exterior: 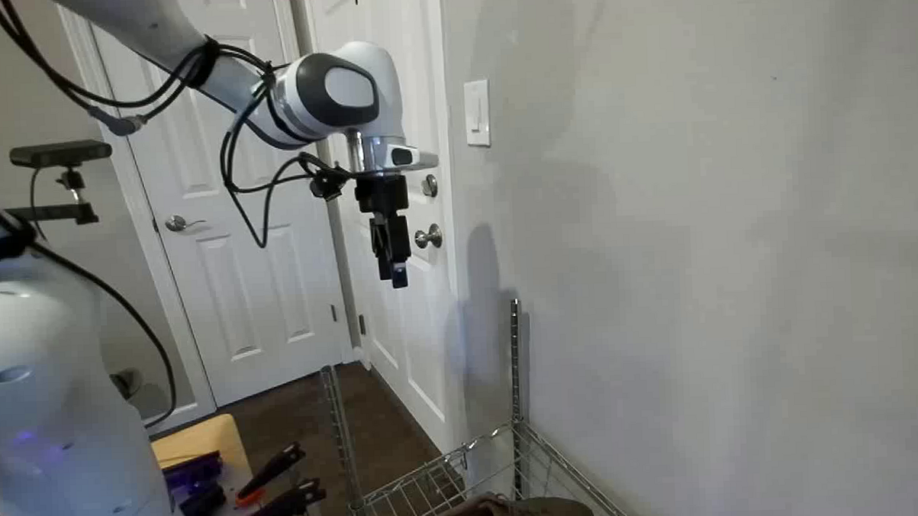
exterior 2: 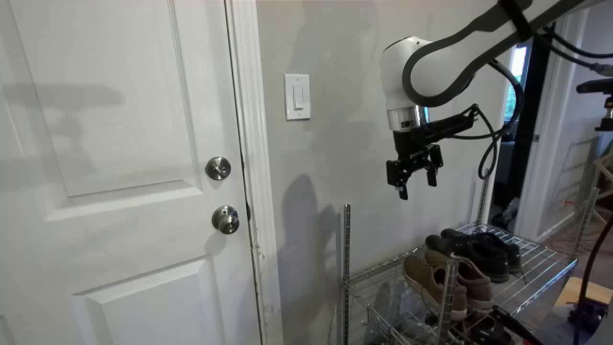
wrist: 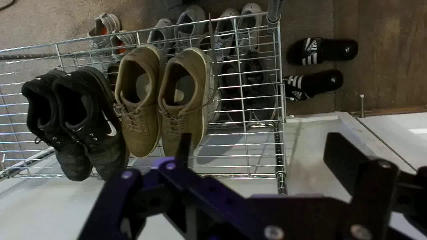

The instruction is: Switch off the light switch

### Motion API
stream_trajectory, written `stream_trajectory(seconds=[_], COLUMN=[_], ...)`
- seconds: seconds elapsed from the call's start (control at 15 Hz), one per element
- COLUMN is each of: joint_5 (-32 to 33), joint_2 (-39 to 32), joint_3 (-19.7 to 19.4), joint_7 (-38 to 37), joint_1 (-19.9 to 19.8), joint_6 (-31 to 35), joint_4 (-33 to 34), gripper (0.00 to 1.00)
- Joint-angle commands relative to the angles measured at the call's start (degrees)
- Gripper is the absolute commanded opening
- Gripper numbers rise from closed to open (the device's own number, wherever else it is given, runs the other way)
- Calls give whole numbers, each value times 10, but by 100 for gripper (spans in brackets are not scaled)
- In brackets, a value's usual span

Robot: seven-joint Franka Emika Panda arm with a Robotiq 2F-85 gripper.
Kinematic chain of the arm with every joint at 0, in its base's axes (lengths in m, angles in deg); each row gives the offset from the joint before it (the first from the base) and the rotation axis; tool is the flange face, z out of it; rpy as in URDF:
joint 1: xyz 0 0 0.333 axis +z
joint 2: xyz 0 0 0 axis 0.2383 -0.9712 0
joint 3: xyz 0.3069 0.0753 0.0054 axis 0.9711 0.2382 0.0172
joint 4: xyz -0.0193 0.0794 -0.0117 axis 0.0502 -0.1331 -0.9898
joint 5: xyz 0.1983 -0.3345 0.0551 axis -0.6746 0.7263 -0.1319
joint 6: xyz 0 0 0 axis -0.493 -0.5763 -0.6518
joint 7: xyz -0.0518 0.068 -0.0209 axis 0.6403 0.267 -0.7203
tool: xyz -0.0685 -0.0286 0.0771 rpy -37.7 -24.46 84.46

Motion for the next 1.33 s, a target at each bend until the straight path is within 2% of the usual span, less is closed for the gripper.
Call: stream_trajectory(seconds=[0.0,0.4,0.67,1.0,1.27], joint_5=[5,5,7,14,53], joint_2=[-1,-1,-9,-13,-9], joint_3=[-13,-13,-16,-11,9], joint_7=[-4,-4,-12,-16,-29], joint_1=[13,13,14,17,18], joint_6=[-1,-1,37,134,228], joint_4=[1,1,-1,-8,-12], gripper=[100,100,100,100,100])
